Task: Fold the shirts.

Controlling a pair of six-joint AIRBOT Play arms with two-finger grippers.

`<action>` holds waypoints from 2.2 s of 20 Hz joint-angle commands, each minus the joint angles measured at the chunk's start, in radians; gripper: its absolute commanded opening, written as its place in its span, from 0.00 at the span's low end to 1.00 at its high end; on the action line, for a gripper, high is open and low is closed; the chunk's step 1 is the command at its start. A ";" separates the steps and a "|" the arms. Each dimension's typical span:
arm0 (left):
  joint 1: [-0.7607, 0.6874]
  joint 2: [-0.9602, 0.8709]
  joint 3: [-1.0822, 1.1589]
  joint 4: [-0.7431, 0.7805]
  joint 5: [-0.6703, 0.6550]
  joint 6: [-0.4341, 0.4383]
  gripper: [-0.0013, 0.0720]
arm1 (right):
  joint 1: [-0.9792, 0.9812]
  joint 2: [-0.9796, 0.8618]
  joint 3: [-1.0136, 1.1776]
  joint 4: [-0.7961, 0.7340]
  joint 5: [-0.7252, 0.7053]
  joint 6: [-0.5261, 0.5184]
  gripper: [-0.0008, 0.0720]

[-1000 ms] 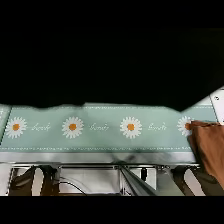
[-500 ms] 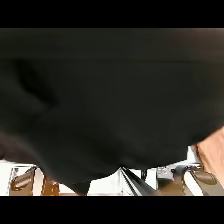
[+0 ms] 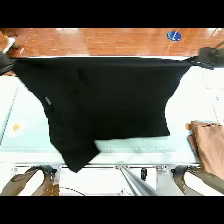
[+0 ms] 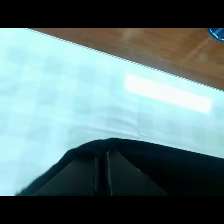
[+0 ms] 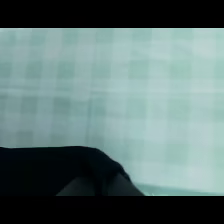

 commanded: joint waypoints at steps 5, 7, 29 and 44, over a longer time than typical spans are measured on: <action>-0.180 -0.604 0.279 -0.029 0.209 -0.107 0.05 | 0.001 -0.560 0.329 0.180 -0.173 -0.004 0.04; -0.196 -0.697 0.336 -0.029 0.229 -0.187 0.05 | 0.001 -0.652 0.411 0.180 -0.190 0.071 0.04; -0.106 -0.824 0.405 -0.024 -0.382 0.006 0.05 | -0.068 -0.743 0.394 0.142 0.199 -0.032 0.04; 0.046 -0.441 0.077 0.175 -0.570 0.044 0.71 | -0.171 -0.315 0.011 -0.108 0.158 0.070 0.58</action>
